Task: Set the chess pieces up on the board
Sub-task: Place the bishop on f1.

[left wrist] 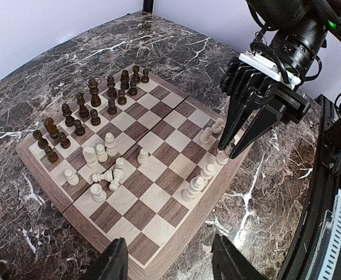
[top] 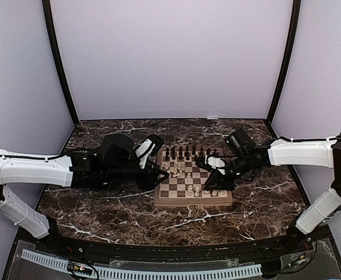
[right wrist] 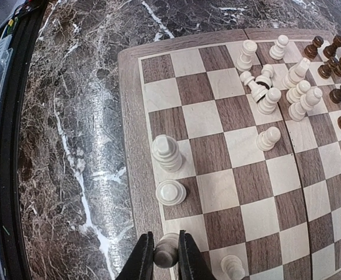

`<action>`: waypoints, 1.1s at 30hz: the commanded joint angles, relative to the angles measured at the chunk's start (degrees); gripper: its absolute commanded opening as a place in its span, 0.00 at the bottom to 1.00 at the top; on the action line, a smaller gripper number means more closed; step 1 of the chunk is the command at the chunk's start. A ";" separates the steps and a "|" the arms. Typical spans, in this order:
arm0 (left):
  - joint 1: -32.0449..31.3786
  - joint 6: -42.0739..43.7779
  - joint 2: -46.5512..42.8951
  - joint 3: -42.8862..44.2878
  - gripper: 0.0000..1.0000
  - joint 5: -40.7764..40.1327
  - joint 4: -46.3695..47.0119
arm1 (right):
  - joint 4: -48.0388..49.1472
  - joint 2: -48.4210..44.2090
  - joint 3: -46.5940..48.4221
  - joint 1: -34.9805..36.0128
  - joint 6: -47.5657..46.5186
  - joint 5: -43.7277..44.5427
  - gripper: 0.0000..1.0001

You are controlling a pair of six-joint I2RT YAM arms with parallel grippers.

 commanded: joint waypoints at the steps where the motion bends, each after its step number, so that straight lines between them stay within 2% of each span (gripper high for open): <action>1: -0.23 0.21 -2.07 -0.58 0.51 -1.38 -0.54 | 2.40 1.55 0.14 0.38 -1.24 -0.54 0.16; 33: -0.27 0.02 -1.51 -1.70 0.51 -2.37 0.07 | 3.48 4.32 -0.59 0.50 -1.24 1.61 0.20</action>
